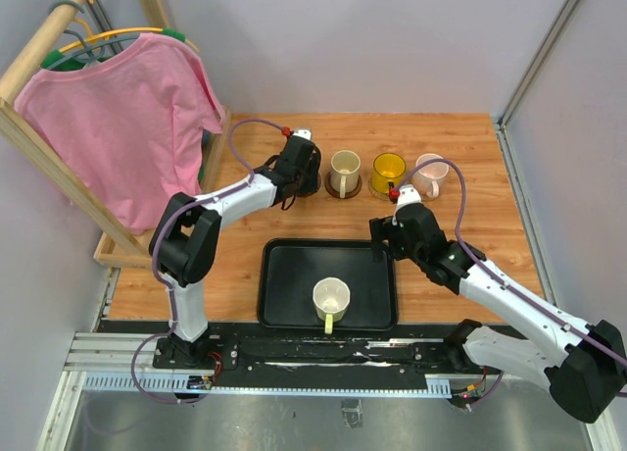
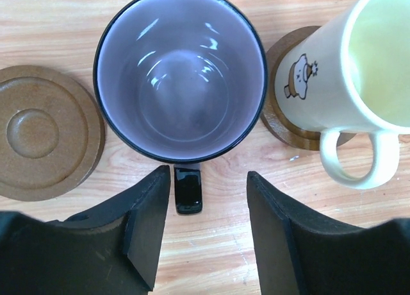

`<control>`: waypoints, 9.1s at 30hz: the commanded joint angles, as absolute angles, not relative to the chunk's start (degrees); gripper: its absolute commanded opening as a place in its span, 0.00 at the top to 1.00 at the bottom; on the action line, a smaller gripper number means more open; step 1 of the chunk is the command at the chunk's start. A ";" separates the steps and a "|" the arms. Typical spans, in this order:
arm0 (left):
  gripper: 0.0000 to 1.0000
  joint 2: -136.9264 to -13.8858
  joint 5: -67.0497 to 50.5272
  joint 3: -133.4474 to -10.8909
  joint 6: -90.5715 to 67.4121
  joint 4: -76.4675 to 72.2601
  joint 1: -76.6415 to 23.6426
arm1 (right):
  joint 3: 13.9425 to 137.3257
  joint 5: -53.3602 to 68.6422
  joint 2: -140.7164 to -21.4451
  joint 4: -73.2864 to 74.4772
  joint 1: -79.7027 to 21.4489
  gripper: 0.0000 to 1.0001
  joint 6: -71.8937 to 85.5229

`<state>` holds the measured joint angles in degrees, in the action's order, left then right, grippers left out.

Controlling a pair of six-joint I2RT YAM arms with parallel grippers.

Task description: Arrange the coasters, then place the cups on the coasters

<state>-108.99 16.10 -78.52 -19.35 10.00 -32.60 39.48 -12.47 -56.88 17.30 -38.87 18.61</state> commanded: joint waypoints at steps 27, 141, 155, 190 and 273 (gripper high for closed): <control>0.03 -67.58 16.58 -47.00 -26.54 13.13 -42.70 | 50.76 16.80 -57.12 25.56 -39.72 0.36 1.80; 0.02 -54.13 -2.14 -32.30 -15.10 8.25 -52.66 | 54.35 -32.38 -55.52 24.66 -53.00 0.27 16.74; 0.14 -63.24 1.04 -34.21 -13.83 5.46 -55.52 | 52.10 -36.91 -51.77 24.63 -53.02 0.27 17.22; 0.57 -70.52 1.22 -35.77 -11.66 5.93 -56.27 | 50.41 -36.40 -53.37 24.18 -53.03 0.25 18.89; 0.99 -100.86 11.63 -70.71 -11.34 8.48 -16.76 | 46.00 -21.08 -54.49 17.74 -32.37 0.23 14.74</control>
<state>-101.21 12.21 -67.22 -11.62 10.98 -17.08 46.44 -21.82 -54.65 18.63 -32.99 13.61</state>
